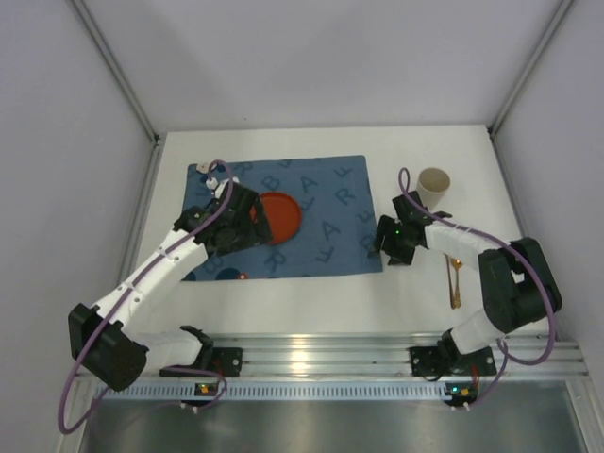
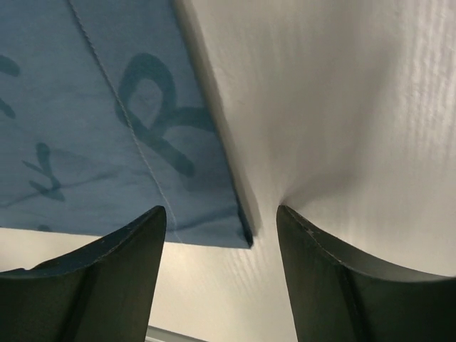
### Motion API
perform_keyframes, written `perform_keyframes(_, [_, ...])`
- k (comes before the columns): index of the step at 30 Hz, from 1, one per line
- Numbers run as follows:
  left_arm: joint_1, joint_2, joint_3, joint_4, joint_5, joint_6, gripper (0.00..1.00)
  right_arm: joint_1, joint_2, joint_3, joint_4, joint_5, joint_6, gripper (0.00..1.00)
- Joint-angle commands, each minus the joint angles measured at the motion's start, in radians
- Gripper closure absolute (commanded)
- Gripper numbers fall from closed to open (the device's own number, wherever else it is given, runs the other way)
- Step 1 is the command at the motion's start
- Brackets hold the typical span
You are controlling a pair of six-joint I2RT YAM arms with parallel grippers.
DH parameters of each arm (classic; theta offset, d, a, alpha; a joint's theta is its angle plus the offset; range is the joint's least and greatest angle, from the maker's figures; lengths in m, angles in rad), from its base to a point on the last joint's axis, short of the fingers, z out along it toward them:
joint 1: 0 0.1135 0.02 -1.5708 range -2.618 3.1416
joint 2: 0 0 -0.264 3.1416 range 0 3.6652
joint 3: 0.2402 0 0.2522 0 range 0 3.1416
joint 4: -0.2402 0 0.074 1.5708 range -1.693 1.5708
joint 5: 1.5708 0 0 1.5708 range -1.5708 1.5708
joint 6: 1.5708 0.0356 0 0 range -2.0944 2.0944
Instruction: Set the dinner table for one person
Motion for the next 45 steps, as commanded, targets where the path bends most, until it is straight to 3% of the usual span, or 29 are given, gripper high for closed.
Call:
perform_keyframes(1, [-0.004, -0.050, 0.032, -0.027, -0.037, 0.006, 0.08, 0.035, 0.077, 0.040, 0.081, 0.000, 0.012, 0.37])
perform_keyframes(5, [-0.004, -0.068, 0.032, -0.047, -0.051, 0.008, 0.08, 0.048, 0.109, 0.062, 0.078, 0.007, 0.021, 0.56])
perform_keyframes(7, [-0.004, -0.068, 0.033, -0.049, -0.055, 0.012, 0.08, 0.048, 0.113, 0.054, 0.076, 0.013, 0.020, 0.82])
perform_keyframes(9, [-0.004, -0.061, 0.035, -0.047, -0.055, 0.014, 0.08, 0.048, 0.114, 0.045, 0.061, 0.027, 0.014, 1.00])
perform_keyframes(27, [-0.005, 0.023, 0.006, 0.069, 0.008, 0.026, 0.08, -0.082, -0.097, -0.070, -0.217, 0.282, -0.049, 1.00])
perform_keyframes(40, [-0.005, 0.037, -0.016, 0.126, -0.005, 0.051, 0.08, -0.090, -0.226, -0.024, -0.353, 0.234, -0.051, 1.00])
perform_keyframes(41, [-0.005, 0.037, -0.019, 0.129, -0.005, 0.054, 0.08, -0.090, -0.228, -0.021, -0.360, 0.240, -0.052, 1.00])
perform_keyframes(42, [-0.005, 0.039, -0.020, 0.129, -0.005, 0.052, 0.08, -0.093, -0.231, -0.015, -0.366, 0.248, -0.052, 0.90])
perform_keyframes(44, [-0.005, 0.039, -0.026, 0.137, -0.003, 0.054, 0.08, -0.091, -0.230, 0.025, -0.393, 0.257, -0.058, 0.53])
perform_keyframes(45, [-0.005, 0.040, -0.028, 0.140, -0.003, 0.054, 0.08, -0.091, -0.231, 0.045, -0.402, 0.260, -0.060, 0.25])
